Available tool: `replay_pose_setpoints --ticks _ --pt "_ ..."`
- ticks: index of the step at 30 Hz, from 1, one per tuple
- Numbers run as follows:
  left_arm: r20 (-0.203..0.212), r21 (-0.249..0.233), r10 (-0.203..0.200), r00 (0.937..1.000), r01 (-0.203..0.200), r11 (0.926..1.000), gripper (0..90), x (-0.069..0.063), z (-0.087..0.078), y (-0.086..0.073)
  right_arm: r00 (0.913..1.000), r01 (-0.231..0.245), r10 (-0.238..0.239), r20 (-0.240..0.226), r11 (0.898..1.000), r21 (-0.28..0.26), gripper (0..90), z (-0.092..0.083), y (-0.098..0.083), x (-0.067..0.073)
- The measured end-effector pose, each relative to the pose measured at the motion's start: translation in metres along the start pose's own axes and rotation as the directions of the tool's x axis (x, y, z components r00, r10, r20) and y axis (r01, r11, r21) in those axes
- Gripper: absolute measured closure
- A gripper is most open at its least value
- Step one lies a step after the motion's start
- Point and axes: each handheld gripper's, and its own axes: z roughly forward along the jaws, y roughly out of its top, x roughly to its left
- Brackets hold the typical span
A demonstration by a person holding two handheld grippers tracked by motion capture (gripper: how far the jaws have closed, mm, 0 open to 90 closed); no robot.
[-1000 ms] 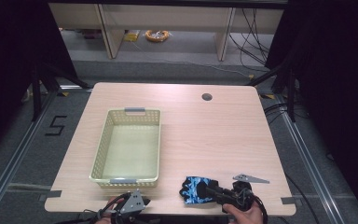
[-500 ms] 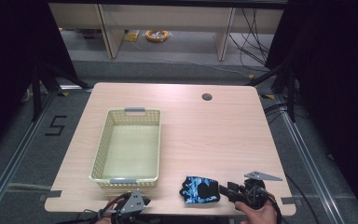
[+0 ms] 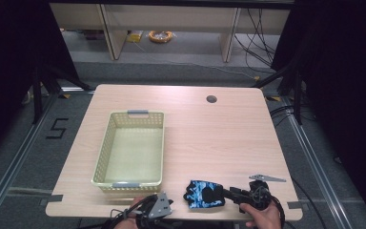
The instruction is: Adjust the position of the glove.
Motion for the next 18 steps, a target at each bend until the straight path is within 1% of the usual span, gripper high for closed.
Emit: replay_pose_setpoints --ticks 1,2,3,4,5,6,7,8,9,10,11,12,13,14,15,16,17,18 --pt "0.003 0.008 0.014 0.9999 -0.014 0.9999 29.6 0.000 0.004 0.003 0.9995 -0.027 0.027 -0.016 1.000 0.009 58.3 0.001 -0.001 0.003" --pt "0.007 0.006 0.012 0.9999 -0.012 0.9999 29.5 0.000 0.007 0.005 0.9996 -0.009 0.009 -0.026 1.000 0.004 58.3 0.001 0.000 0.001" --pt "0.003 0.010 0.012 0.9999 -0.012 0.9999 29.2 0.000 0.012 0.008 0.9999 -0.003 0.004 -0.013 1.000 0.005 58.3 0.002 0.000 0.001" --pt "0.010 0.017 0.013 0.9999 -0.013 0.9998 28.6 0.000 0.015 0.010 0.9998 -0.002 0.003 -0.019 1.000 0.008 58.2 0.003 0.000 0.001" --pt "0.005 0.029 0.021 0.9998 -0.021 0.9994 28.2 0.000 0.018 0.012 0.9999 0.007 -0.007 -0.013 1.000 0.004 58.3 0.004 0.000 0.000" --pt "0.005 0.029 0.021 0.9998 -0.021 0.9994 28.1 0.000 0.018 0.012 0.9999 0.001 -0.001 -0.016 1.000 0.009 58.2 0.004 0.000 0.001" --pt "0.005 0.022 0.017 0.9998 -0.018 0.9996 27.8 0.000 0.022 0.015 0.9999 0.001 -0.001 -0.013 1.000 0.008 58.2 0.005 0.000 0.001" --pt "0.004 0.023 0.024 0.9997 -0.024 0.9994 27.4 0.001 0.024 0.017 0.9999 0.003 -0.003 -0.011 1.000 0.006 58.1 0.004 0.000 0.000" --pt "-0.007 0.024 0.039 0.9992 -0.039 0.9990 27.3 0.002 0.024 0.020 0.9997 0.011 -0.011 -0.020 1.000 0.001 58.2 0.005 0.000 -0.001" --pt "0.003 0.018 0.018 0.9998 -0.018 0.9997 27.2 0.001 0.026 0.021 0.9999 0.007 -0.007 -0.015 1.000 -0.003 58.1 0.005 0.000 0.000" --pt "-0.013 0.027 0.030 0.9995 -0.030 0.9992 27.1 0.002 0.026 0.023 0.9994 -0.034 0.034 -0.006 0.999 0.013 58.1 0.004 0.000 0.003" --pt "-0.012 0.020 0.025 0.9996 -0.025 0.9995 27.0 0.002 0.028 0.025 0.9999 -0.015 0.015 -0.003 1.000 0.011 58.1 0.004 0.000 0.001" --pt "-0.019 0.024 0.034 0.9993 -0.033 0.9991 26.9 0.003 0.029 0.027 0.9998 -0.017 0.017 -0.012 1.000 0.011 58.2 0.004 0.000 0.002" --pt "-0.019 0.024 0.034 0.9993 -0.033 0.9991 26.9 0.003 0.029 0.027 0.9999 0.000 0.000 -0.017 1.000 0.006 58.1 0.004 0.001 0.001" --pt "-0.030 0.032 0.044 0.9986 -0.043 0.9986 26.9 0.003 0.032 0.031 0.9998 0.000 0.001 -0.020 1.000 0.006 58.2 0.004 0.001 0.001" --pt "-0.043 0.028 0.042 0.9982 -0.040 0.9988 26.9 0.003 0.034 0.033 0.9999 0.001 -0.001 -0.012 1.000 0.005 58.1 0.005 0.001 0.001" --pt "-0.042 0.033 0.056 0.9976 -0.054 0.9980 26.8 0.004 0.035 0.034 0.9994 -0.032 0.032 -0.014 0.999 0.013 58.2 0.004 0.000 0.004" --pt "-0.045 0.048 0.056 0.9974 -0.054 0.9974 26.6 0.005 0.037 0.035 0.9997 -0.014 0.014 -0.020 1.000 0.003 58.2 0.006 0.000 0.002"
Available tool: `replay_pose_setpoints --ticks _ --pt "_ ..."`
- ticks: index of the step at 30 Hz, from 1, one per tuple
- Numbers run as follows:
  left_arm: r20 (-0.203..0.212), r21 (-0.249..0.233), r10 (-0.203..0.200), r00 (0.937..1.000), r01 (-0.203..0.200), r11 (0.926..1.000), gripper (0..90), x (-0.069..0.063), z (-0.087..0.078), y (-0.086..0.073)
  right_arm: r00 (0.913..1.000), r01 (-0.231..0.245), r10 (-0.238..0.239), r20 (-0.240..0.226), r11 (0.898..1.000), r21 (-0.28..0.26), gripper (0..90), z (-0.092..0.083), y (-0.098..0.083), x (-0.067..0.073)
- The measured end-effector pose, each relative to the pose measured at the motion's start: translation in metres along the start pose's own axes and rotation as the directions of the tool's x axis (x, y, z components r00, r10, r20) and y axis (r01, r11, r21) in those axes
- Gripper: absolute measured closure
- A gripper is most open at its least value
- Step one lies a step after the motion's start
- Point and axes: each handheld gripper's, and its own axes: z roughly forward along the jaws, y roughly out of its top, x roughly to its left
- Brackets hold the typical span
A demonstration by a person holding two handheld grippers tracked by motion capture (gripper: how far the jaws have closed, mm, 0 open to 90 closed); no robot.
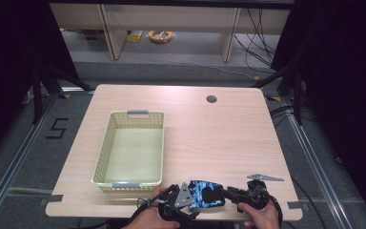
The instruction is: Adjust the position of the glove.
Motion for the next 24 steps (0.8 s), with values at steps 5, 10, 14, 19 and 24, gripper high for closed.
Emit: replay_pose_setpoints --ticks 5,10,14,19,24 --pt "-0.026 0.027 -0.014 0.9996 0.015 0.9995 25.4 0.005 0.009 -0.001 0.9999 0.012 -0.012 0.002 1.000 -0.001 59.1 0.000 0.000 -0.001" --pt "-0.028 0.055 -0.002 0.9996 0.003 0.9985 26.3 0.008 0.016 0.001 0.9999 0.005 -0.005 -0.012 1.000 0.005 60.4 0.002 0.000 0.000" --pt "-0.005 0.070 -0.024 0.9997 0.024 0.9972 25.7 0.009 0.023 0.001 0.9996 -0.012 0.012 -0.024 1.000 0.021 61.3 0.006 -0.001 0.002" --pt "0.006 0.023 -0.031 0.9995 0.031 0.9993 40.8 0.011 0.023 0.000 0.9988 0.028 -0.027 -0.040 0.999 0.017 66.6 0.016 -0.003 0.000" --pt "-0.001 -0.011 0.013 0.9999 -0.013 0.9999 61.8 0.008 0.021 -0.004 0.9993 0.010 -0.009 -0.037 1.000 0.021 78.8 0.017 -0.005 0.000"
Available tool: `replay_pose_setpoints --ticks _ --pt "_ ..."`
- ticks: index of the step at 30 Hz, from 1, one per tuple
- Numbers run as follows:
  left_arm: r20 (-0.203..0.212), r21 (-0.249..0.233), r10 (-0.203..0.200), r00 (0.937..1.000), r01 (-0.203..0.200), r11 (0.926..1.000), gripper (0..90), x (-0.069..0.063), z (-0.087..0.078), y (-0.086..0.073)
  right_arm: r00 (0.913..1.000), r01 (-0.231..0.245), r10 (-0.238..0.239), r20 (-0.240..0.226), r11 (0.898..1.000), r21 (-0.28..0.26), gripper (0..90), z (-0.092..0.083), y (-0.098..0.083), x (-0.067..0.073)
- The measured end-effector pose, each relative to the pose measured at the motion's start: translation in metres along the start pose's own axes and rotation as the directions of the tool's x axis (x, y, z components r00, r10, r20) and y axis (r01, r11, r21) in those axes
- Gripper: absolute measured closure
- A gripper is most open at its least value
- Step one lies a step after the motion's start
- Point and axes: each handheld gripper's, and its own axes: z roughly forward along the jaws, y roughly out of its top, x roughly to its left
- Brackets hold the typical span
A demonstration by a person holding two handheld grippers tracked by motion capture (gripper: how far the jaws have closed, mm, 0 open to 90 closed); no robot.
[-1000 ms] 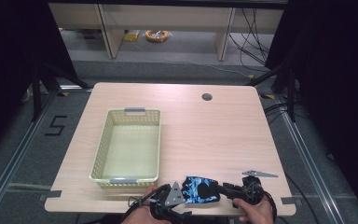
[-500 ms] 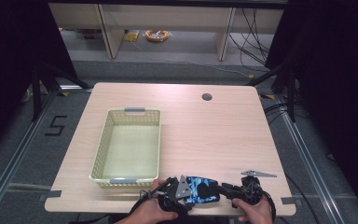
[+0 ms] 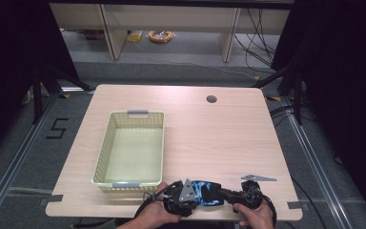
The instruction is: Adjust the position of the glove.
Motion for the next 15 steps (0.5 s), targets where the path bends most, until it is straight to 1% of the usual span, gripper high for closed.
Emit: replay_pose_setpoints --ticks 1,2,3,4,5,6,7,8,9,10,11,12,13,14,15 --pt "-0.013 0.002 0.016 0.9998 -0.016 0.9999 63.9 -0.002 -0.001 0.000 0.9996 0.022 -0.022 -0.018 1.000 -0.012 82.0 -0.001 0.000 -0.002" --pt "-0.013 0.002 0.016 0.9998 -0.016 0.9999 65.6 -0.002 -0.001 0.000 0.9997 0.007 -0.007 -0.025 1.000 -0.019 84.7 -0.001 -0.001 -0.001" --pt "-0.026 0.004 0.037 0.9990 -0.037 0.9993 67.0 -0.002 -0.001 -0.001 0.9990 -0.006 0.005 -0.045 1.000 -0.022 86.0 -0.003 -0.001 0.000" --pt "-0.028 -0.002 0.045 0.9986 -0.045 0.9990 67.9 -0.002 -0.001 -0.001 0.9990 -0.013 0.012 -0.042 1.000 -0.020 86.2 -0.004 -0.001 -0.001" --pt "-0.026 -0.007 0.037 0.9990 -0.038 0.9993 68.7 -0.002 -0.001 -0.001 0.9994 0.003 -0.004 -0.034 0.999 -0.033 86.4 -0.003 -0.002 -0.003" --pt "-0.031 -0.006 0.029 0.9991 -0.030 0.9995 69.4 -0.002 -0.001 -0.002 0.9989 0.004 -0.005 -0.046 0.999 -0.033 86.5 -0.003 -0.002 -0.003" --pt "-0.025 -0.014 0.033 0.9991 -0.034 0.9993 69.9 -0.002 -0.001 -0.002 0.9988 0.021 -0.023 -0.042 0.999 -0.040 86.6 -0.003 -0.002 -0.003" --pt "-0.025 -0.014 0.033 0.9991 -0.034 0.9993 70.2 -0.002 -0.001 -0.002 0.9988 0.021 -0.023 -0.042 0.999 -0.040 86.6 -0.003 -0.002 -0.003" --pt "-0.033 -0.015 0.035 0.9988 -0.035 0.9993 70.6 -0.001 -0.003 -0.003 0.9988 0.002 -0.004 -0.048 0.999 -0.042 86.7 -0.003 -0.002 0.002" --pt "-0.030 -0.012 0.036 0.9989 -0.036 0.9993 70.8 0.000 -0.005 -0.003 0.9986 0.032 -0.034 -0.041 0.998 -0.047 86.7 -0.002 -0.001 0.000" --pt "-0.032 -0.017 0.034 0.9989 -0.035 0.9992 71.1 0.000 -0.006 -0.004 0.9982 0.033 -0.035 -0.049 0.999 -0.044 86.8 -0.004 -0.001 0.002" --pt "-0.026 -0.016 0.030 0.9992 -0.030 0.9994 71.4 0.000 -0.006 -0.004 0.9981 0.041 -0.043 -0.043 0.998 -0.044 86.8 -0.004 -0.002 0.002" --pt "-0.031 -0.028 0.032 0.9990 -0.033 0.9990 71.6 -0.001 -0.008 -0.005 0.9977 0.051 -0.053 -0.043 0.997 -0.056 86.8 -0.003 -0.002 0.002" --pt "-0.036 -0.020 0.036 0.9987 -0.037 0.9991 71.8 -0.001 -0.010 -0.006 0.9968 0.046 -0.049 -0.063 0.997 -0.055 86.8 -0.004 -0.002 0.004" --pt "-0.026 -0.028 0.029 0.9993 -0.029 0.9992 71.9 -0.002 -0.011 -0.006 0.9970 0.051 -0.054 -0.054 0.997 -0.055 86.8 -0.004 -0.003 0.005"
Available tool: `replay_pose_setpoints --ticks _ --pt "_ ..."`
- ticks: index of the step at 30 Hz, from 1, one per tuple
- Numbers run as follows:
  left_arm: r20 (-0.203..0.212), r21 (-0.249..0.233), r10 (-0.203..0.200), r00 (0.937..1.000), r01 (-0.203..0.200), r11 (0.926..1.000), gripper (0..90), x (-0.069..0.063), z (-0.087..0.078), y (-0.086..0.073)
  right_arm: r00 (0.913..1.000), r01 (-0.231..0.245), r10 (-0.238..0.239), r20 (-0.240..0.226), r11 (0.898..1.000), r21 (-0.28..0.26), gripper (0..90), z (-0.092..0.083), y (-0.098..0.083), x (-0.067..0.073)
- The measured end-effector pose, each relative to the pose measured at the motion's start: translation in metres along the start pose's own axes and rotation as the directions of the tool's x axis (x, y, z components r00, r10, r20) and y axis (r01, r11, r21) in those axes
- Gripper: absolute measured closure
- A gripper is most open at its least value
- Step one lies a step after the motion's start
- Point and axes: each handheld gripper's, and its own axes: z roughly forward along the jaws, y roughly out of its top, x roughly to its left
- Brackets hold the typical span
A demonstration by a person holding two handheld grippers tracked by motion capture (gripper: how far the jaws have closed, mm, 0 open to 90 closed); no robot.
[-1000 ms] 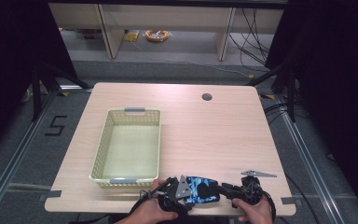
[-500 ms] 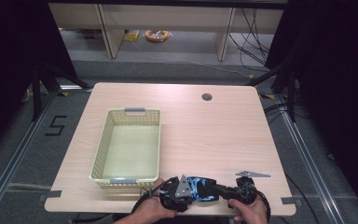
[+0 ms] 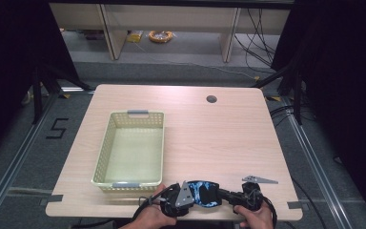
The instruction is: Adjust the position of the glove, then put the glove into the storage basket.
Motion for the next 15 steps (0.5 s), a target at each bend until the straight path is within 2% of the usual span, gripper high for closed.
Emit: replay_pose_setpoints --ticks 1,2,3,4,5,7,8,9,10,12,13,14,15 --pt "-0.016 -0.003 0.005 0.9999 -0.005 1.0000 72.1 0.000 -0.003 0.000 1.0000 -0.004 0.004 -0.006 1.000 -0.002 86.8 -0.001 0.000 0.002" --pt "-0.017 -0.006 0.004 0.9999 -0.004 1.0000 72.3 0.000 -0.005 0.001 0.9995 -0.030 0.030 -0.012 1.000 -0.008 86.8 -0.001 0.000 0.005" --pt "-0.022 -0.015 0.005 0.9997 -0.006 0.9999 72.5 0.000 -0.008 0.001 0.9998 0.000 -0.001 -0.019 1.000 -0.013 86.8 -0.002 0.001 0.004" --pt "-0.021 -0.027 -0.002 0.9998 0.001 0.9996 72.5 0.000 -0.010 0.002 0.9993 -0.036 0.036 -0.012 0.999 -0.010 86.8 -0.004 0.001 0.008" --pt "-0.018 -0.030 0.004 0.9998 -0.004 0.9995 72.5 0.000 -0.013 0.002 0.9993 0.018 -0.019 -0.031 0.999 -0.039 86.8 -0.004 0.001 0.007" --pt "-0.025 -0.034 0.007 0.9997 -0.008 0.9994 72.5 0.000 -0.019 0.002 0.9992 0.020 -0.022 -0.034 0.999 -0.041 86.8 -0.007 0.003 0.011" --pt "-0.023 -0.039 0.003 0.9997 -0.003 0.9992 72.5 0.000 -0.020 0.002 0.9992 -0.004 0.003 -0.040 0.999 -0.038 86.8 -0.009 0.003 0.018" --pt "-0.023 -0.038 0.013 0.9997 -0.014 0.9992 72.5 0.001 -0.023 0.002 0.9985 0.042 -0.044 -0.033 0.998 -0.047 86.8 -0.009 0.005 0.017" --pt "-0.019 -0.049 0.000 0.9998 -0.001 0.9988 72.5 0.002 -0.025 0.002 0.9986 0.033 -0.035 -0.039 0.998 -0.046 86.8 -0.009 0.005 0.021" --pt "-0.023 -0.046 0.002 0.9997 -0.003 0.9989 72.5 0.003 -0.030 0.002 0.9971 0.067 -0.068 -0.032 0.997 -0.050 86.8 -0.008 0.006 0.022" --pt "-0.023 -0.050 0.001 0.9997 -0.002 0.9987 72.5 0.003 -0.032 0.002 0.9974 0.065 -0.066 -0.030 0.997 -0.051 86.8 -0.008 0.006 0.023" --pt "-0.016 -0.059 -0.007 0.9998 0.006 0.9982 72.5 0.003 -0.033 0.001 0.9971 0.052 -0.054 -0.053 0.998 -0.046 86.8 -0.011 0.007 0.026" --pt "-0.027 -0.045 0.009 0.9996 -0.011 0.9989 72.5 0.005 -0.036 0.001 0.9963 0.068 -0.071 -0.049 0.996 -0.058 86.8 -0.007 0.006 0.025"
